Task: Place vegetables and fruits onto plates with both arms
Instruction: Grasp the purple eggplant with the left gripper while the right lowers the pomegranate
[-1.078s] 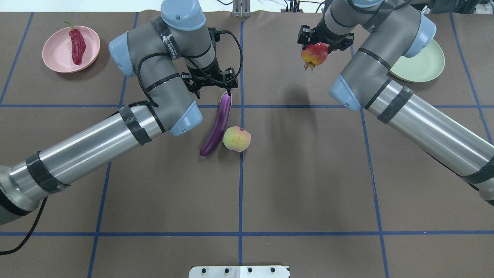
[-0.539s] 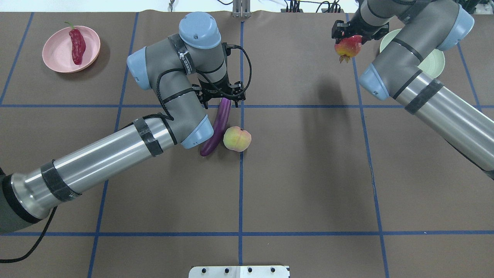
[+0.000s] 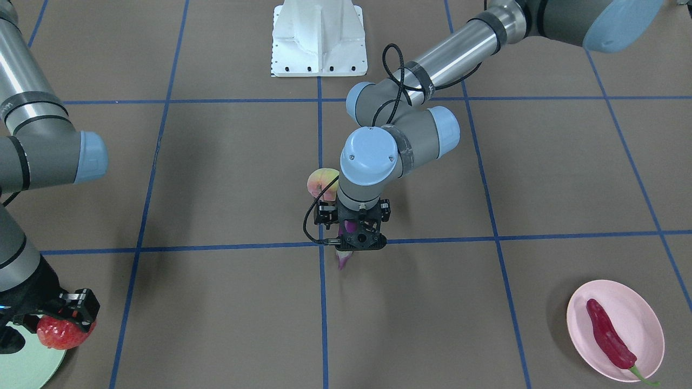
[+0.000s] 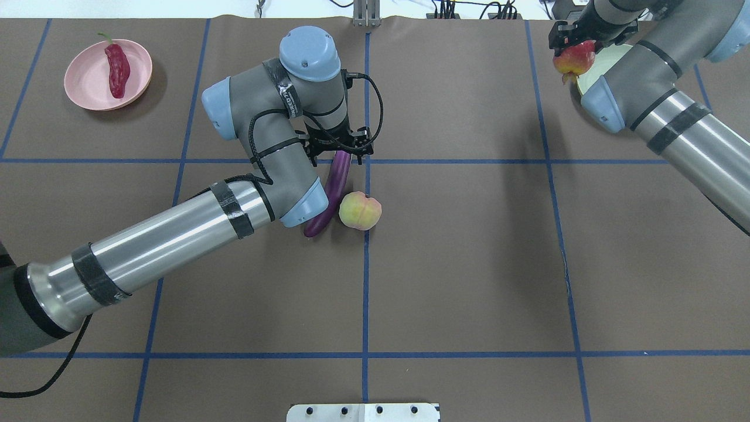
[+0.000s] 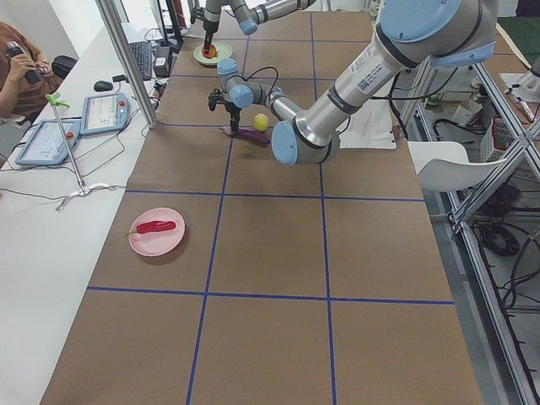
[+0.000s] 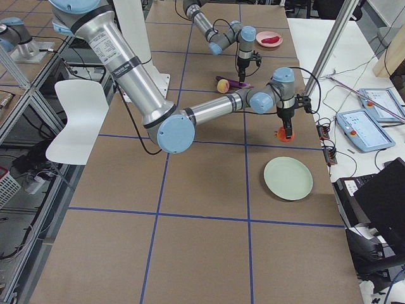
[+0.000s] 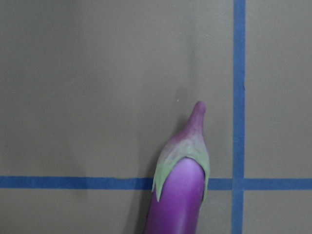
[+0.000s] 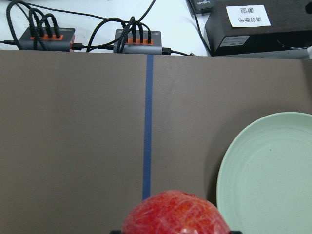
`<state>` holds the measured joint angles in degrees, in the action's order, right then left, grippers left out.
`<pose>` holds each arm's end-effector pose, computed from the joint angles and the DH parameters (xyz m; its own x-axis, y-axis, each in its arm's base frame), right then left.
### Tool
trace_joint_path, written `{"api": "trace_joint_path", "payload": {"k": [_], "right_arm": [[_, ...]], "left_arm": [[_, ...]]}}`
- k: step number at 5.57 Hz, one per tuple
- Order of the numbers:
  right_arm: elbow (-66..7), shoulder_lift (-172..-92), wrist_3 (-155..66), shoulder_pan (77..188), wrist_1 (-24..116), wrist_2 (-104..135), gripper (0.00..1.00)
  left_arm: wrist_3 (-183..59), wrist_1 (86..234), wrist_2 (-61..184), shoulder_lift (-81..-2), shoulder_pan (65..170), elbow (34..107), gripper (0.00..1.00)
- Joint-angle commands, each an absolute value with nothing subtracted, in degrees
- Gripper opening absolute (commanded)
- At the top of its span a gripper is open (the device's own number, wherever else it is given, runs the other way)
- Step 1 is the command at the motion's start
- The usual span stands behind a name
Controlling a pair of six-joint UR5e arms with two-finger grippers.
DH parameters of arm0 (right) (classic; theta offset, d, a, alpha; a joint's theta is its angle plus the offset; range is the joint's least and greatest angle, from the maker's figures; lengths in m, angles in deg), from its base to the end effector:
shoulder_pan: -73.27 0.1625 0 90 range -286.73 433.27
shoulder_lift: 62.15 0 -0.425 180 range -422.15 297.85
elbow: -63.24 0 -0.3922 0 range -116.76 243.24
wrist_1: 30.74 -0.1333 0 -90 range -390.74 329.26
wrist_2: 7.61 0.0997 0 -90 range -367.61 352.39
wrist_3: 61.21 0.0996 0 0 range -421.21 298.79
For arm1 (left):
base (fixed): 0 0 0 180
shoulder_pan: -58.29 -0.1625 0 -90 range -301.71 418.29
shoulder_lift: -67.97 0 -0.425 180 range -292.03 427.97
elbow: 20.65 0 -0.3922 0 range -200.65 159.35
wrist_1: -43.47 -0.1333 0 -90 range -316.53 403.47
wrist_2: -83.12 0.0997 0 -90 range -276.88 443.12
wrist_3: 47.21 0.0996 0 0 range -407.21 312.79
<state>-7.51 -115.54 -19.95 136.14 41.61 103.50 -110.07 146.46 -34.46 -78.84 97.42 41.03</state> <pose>-0.2611 -0.7233 0.4055 0.7996 0.0227 0.6001 -0.2046 0.9498 0.2367 0.5916 -0.5937 0.2082 0.6638 -0.0188 -0.7477 0.0210 0.9998 -0.0065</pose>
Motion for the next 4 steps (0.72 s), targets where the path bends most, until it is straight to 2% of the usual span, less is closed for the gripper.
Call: {"api": "trace_joint_path", "payload": {"k": [1,2,3,4], "right_arm": [[-4.8,-115.9,-24.4,138.0,41.4,103.6,0.00],[-3.3,-116.4,-26.9,138.9,41.3,103.3,0.00],[-2.8,-117.1,-28.2,139.3,41.3,102.8,0.00],[-2.2,-117.1,-28.7,139.4,41.3,102.3,0.00]], "left_arm": [[-110.0,147.3,-32.9,-78.9,96.7,40.0,0.98],[-110.4,147.1,-32.8,-79.1,95.5,40.0,0.97],[-110.7,147.2,-32.4,-79.1,95.1,39.9,0.88],[-110.8,147.2,-32.3,-79.0,95.1,39.6,0.74]]}}
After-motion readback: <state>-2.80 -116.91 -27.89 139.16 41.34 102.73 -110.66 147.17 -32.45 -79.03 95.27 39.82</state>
